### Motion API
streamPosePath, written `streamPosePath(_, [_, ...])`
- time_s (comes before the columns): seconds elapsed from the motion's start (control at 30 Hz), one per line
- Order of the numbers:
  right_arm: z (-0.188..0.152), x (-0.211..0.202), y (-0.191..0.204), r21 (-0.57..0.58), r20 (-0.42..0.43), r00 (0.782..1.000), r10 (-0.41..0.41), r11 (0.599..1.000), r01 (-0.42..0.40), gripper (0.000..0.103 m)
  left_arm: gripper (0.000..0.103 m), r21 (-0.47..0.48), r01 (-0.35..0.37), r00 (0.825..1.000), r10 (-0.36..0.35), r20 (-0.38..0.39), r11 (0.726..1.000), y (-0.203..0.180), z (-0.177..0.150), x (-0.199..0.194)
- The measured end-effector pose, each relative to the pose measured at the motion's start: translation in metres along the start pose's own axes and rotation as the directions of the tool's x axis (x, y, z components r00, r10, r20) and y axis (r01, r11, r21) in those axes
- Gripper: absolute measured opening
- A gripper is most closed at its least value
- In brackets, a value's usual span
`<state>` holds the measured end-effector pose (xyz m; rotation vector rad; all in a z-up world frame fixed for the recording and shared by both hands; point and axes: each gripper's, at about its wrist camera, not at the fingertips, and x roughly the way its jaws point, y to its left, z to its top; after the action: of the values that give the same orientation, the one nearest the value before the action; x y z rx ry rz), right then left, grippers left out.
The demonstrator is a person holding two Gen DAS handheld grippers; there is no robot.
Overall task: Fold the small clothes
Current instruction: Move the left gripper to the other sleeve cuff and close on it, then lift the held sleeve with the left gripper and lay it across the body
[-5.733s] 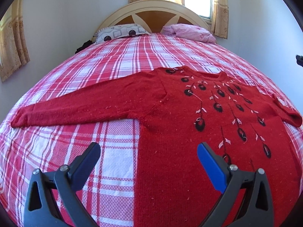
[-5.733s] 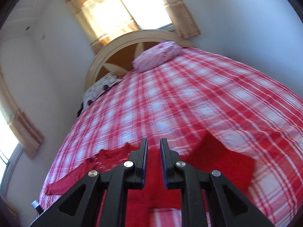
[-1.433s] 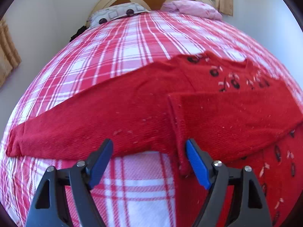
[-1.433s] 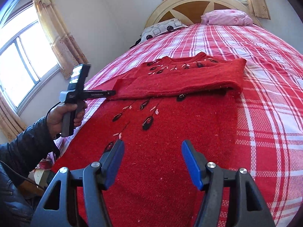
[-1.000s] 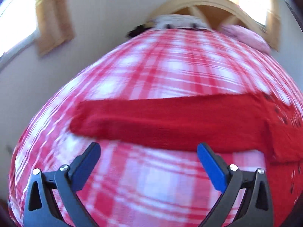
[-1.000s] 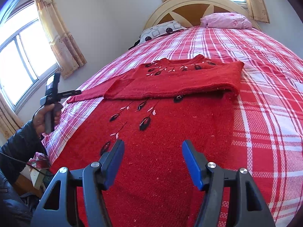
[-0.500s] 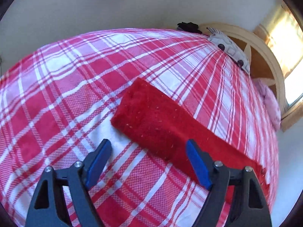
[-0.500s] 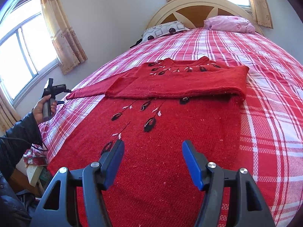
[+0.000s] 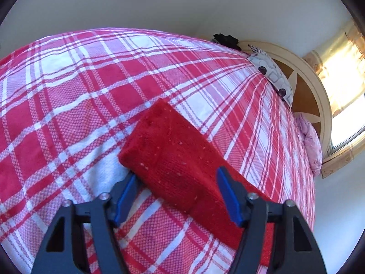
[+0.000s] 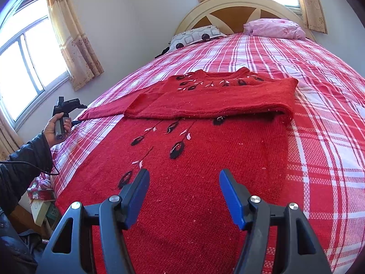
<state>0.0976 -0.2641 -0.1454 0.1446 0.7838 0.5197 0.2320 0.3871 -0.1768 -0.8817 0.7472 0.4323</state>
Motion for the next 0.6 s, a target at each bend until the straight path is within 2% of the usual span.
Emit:
streamPosePath(0.03, [0.0,0.0,0.0,-0.001,-0.001,1.0,-0.001,1.0,0.001,0.064,0.049,0.0,-0.004,1.0,0.004,0.0,1.0,0.001,0.002,0.001])
streamPosePath(0.07, [-0.001,0.001,0.0,-0.001,-0.003,1.0,-0.001,1.0,0.001,0.064,0.041,-0.008,-0.002,1.0,0.002,-0.003,1.0,0.003,0.003,0.002])
streamPosePath(0.13, [-0.001,0.003,0.001,-0.003,-0.005,1.0,-0.001,1.0,0.0,0.064,0.011,-0.031,0.013,1.0,-0.013,-0.02,0.999,0.009,0.007,0.006])
streamPosePath(0.23, [-0.002,0.004,0.002,-0.006,-0.007,1.0,0.001,1.0,-0.001,0.064,0.007,-0.051,0.027,1.0,-0.028,-0.012,0.998,0.013,0.009,0.005])
streamPosePath(0.33, [-0.002,0.004,0.002,-0.006,-0.007,1.0,0.0,1.0,0.0,0.064,0.006,-0.003,0.041,0.999,-0.041,0.021,0.999,0.003,0.005,-0.005])
streamPosePath(0.53, [-0.002,0.004,-0.002,0.016,0.001,1.0,0.001,1.0,-0.001,0.064,0.006,0.097,0.132,0.99,-0.136,0.042,0.987,-0.041,-0.004,-0.03])
streamPosePath(0.6, [-0.001,0.003,-0.003,0.017,0.001,1.0,0.002,1.0,-0.002,0.064,0.005,0.13,0.182,0.981,-0.189,0.043,0.975,-0.063,-0.01,-0.041])
